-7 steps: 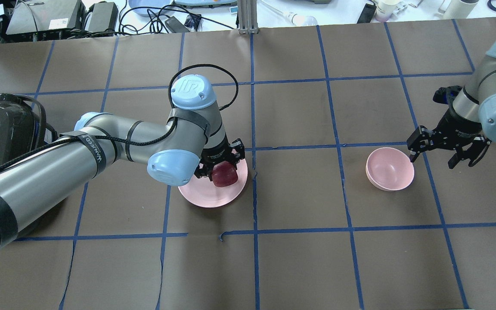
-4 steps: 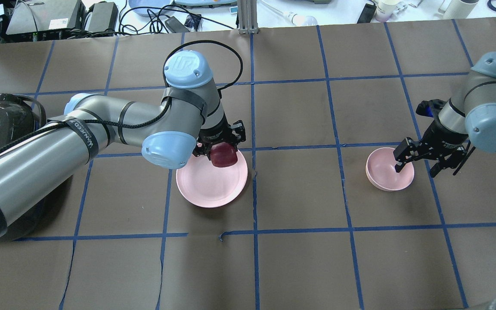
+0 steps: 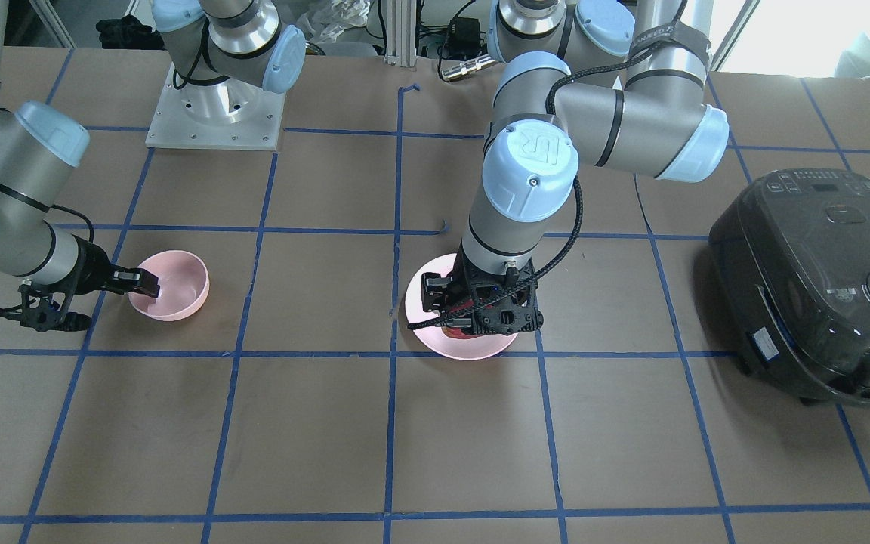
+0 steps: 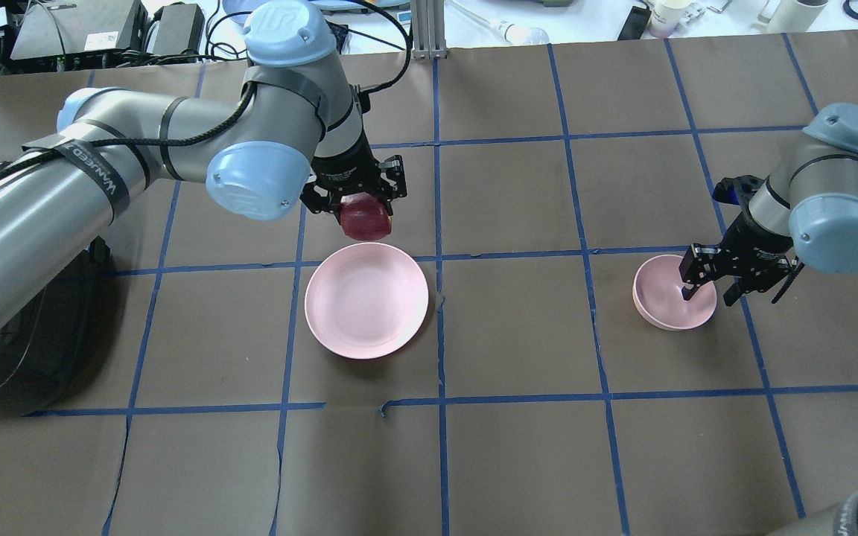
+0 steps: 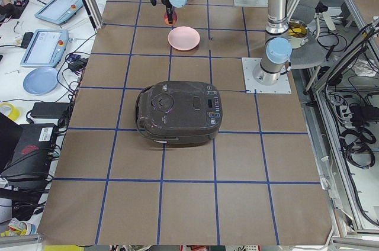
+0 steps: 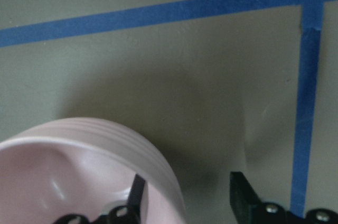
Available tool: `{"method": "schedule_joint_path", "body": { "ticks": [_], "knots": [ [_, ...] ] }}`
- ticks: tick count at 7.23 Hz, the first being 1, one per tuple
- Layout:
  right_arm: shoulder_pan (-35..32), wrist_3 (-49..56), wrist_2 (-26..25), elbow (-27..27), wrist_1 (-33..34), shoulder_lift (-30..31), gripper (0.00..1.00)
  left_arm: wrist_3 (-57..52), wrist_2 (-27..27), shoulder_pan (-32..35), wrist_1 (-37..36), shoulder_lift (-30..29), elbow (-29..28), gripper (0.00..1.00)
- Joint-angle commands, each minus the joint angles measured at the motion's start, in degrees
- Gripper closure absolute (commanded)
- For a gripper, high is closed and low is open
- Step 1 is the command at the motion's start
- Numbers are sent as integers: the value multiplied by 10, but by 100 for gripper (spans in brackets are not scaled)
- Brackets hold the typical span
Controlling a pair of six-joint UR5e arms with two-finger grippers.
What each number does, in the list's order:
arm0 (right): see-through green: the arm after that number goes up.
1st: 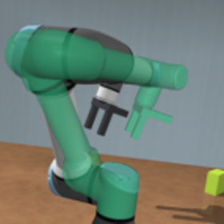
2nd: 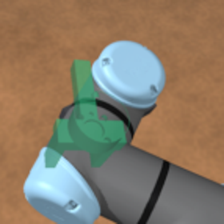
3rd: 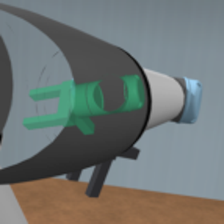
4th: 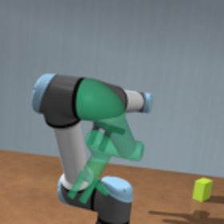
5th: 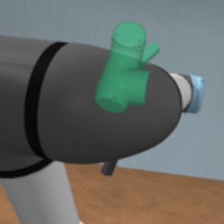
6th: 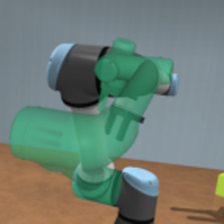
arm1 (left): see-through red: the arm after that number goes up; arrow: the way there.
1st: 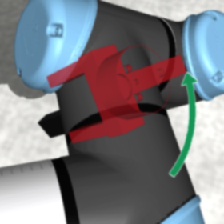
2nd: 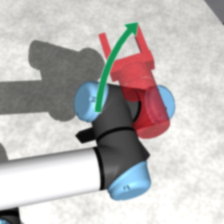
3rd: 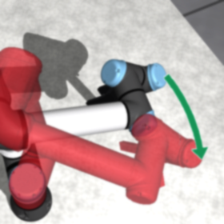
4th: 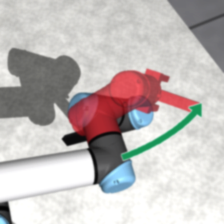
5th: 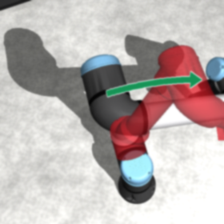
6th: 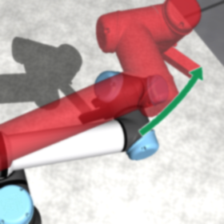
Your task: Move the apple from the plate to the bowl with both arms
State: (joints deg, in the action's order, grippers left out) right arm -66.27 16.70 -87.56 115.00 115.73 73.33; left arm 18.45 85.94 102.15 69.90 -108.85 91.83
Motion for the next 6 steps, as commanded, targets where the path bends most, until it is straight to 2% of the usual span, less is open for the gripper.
{"method": "schedule_joint_path", "body": {
  "ticks": [1,3,4,5,6],
  "knots": [
    [0,-4,1,-3,-24,1,100,-11,-1,-1,23,-2,-17,100],
    [-9,-30,51,-19,-50,16,100,-34,0,-1,22,-3,-18,100],
    [-29,-39,86,-49,-110,25,100,-45,0,-1,17,-5,-18,100],
    [-68,-40,106,-71,-153,35,100,-51,-1,-1,16,-7,-18,100],
    [-109,-78,142,-68,-149,33,100,-50,0,0,16,-7,-18,100]
  ]
}}
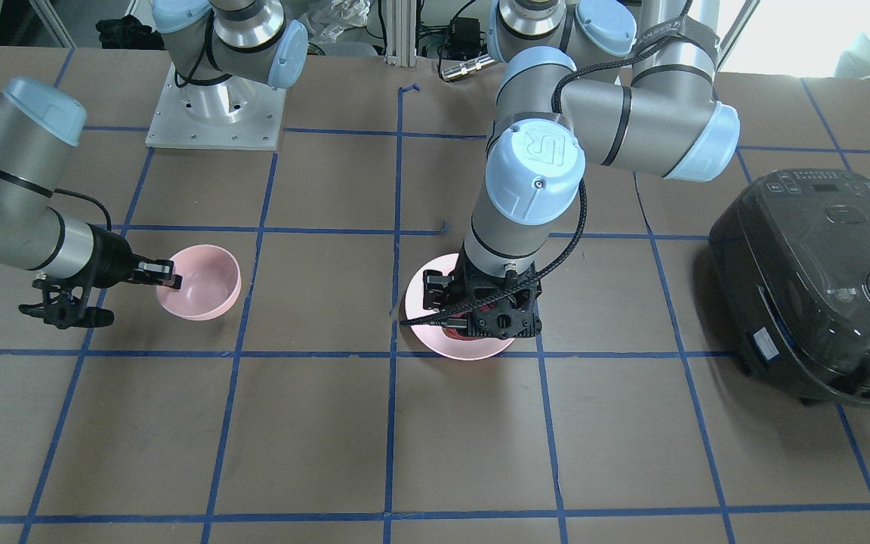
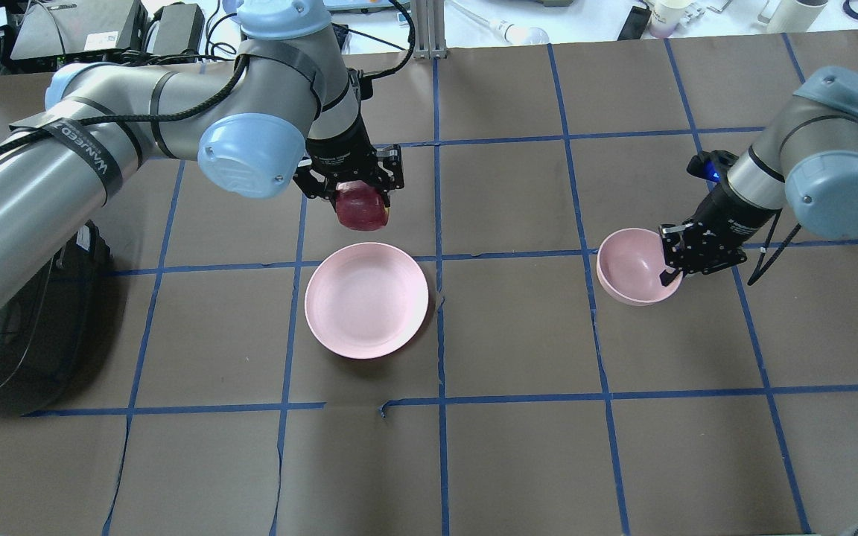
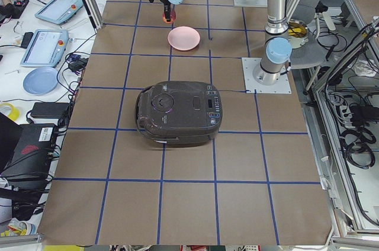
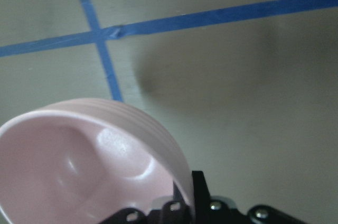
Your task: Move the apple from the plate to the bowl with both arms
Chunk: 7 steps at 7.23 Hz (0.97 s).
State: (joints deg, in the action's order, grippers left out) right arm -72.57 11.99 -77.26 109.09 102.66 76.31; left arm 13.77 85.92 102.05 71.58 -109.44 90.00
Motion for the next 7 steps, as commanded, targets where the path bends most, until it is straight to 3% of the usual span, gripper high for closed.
{"method": "schedule_joint_path", "body": {
  "ticks": [1,3,6,7],
  "knots": [
    [-93,-87,49,-6,1,-1,100,5,0,3,0,-2,0,100],
    [-156,-124,52,33,62,-3,100,32,0,10,0,-3,3,100],
    [-164,-171,49,76,115,-11,100,113,-6,41,-1,-3,3,100],
    [-177,-175,48,75,118,-11,91,150,-10,53,-2,-4,0,100]
  ]
}}
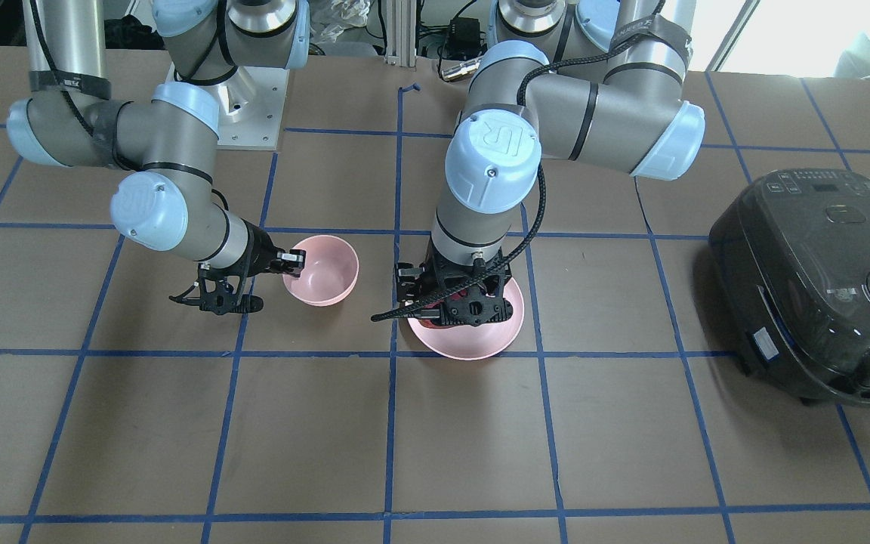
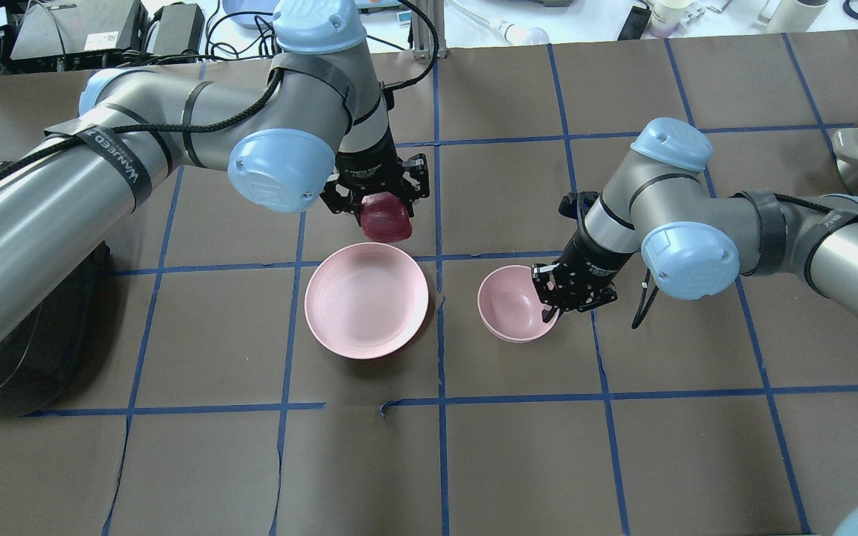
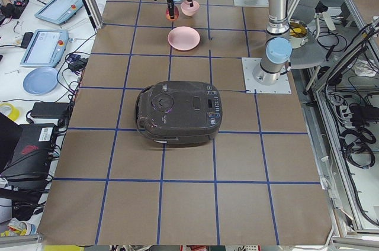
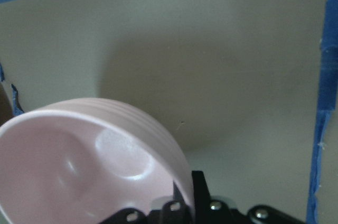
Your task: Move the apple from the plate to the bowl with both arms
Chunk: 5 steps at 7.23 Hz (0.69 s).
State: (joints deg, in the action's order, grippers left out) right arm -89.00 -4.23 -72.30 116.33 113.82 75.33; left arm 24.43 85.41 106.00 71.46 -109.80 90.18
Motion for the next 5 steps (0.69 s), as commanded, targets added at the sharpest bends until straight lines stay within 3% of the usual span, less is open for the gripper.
{"method": "schedule_joint_path", "body": {
  "ticks": [1,2,5],
  "knots": [
    [-14,-14,-9,0,29,-1,18,70,-4,30,-2,-3,2,100],
    [-14,-14,-13,-6,36,4,0,116,-4,49,-7,-7,4,100],
    [2,-12,-77,-93,-48,7,0,165,-26,74,-43,-4,9,100]
  ]
}}
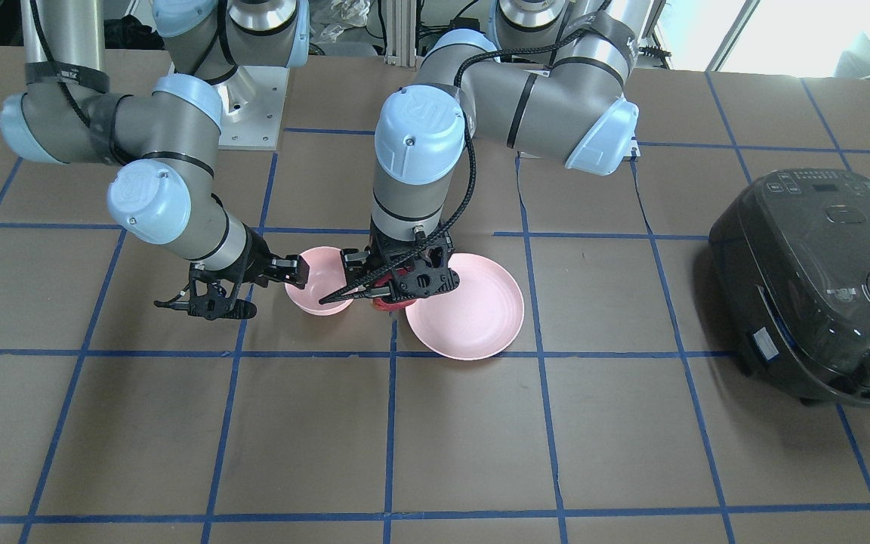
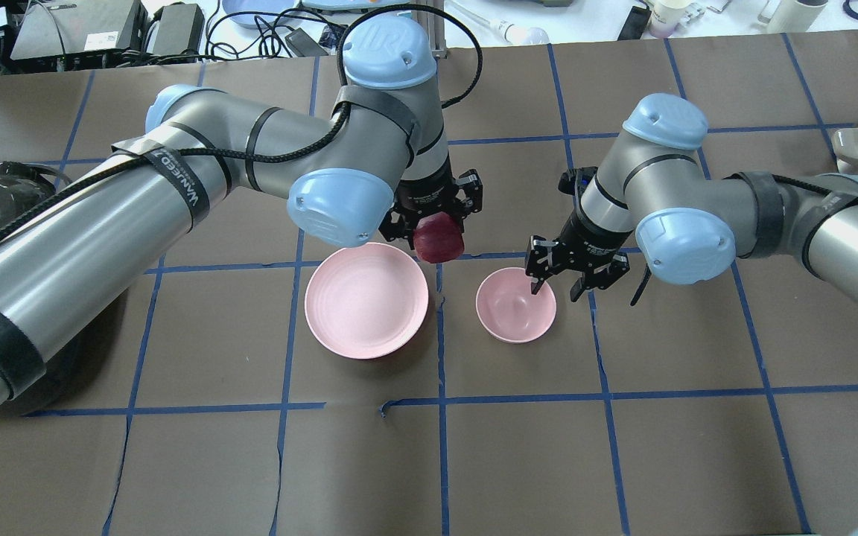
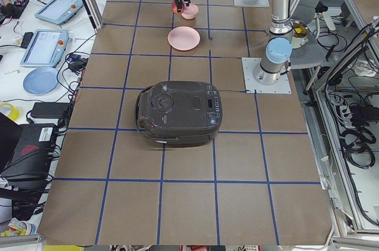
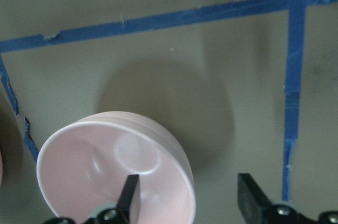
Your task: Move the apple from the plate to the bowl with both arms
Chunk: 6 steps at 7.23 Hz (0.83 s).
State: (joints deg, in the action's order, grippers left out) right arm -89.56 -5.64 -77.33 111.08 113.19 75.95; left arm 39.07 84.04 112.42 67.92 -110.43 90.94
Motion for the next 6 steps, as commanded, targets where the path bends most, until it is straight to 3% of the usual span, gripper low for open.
{"method": "schedule_joint_path", "body": {
  "ticks": [1,4,6],
  "knots": [
    [34,11,-76,-77,-86,1,0,27,-13,38,-9,9,-1,100],
    [97,50,-133,-168,-238,56,0,94,-37,89,-51,-36,7,100],
    [98,51,-143,-183,-262,67,0,94,-35,112,-57,-52,14,100]
  ]
}}
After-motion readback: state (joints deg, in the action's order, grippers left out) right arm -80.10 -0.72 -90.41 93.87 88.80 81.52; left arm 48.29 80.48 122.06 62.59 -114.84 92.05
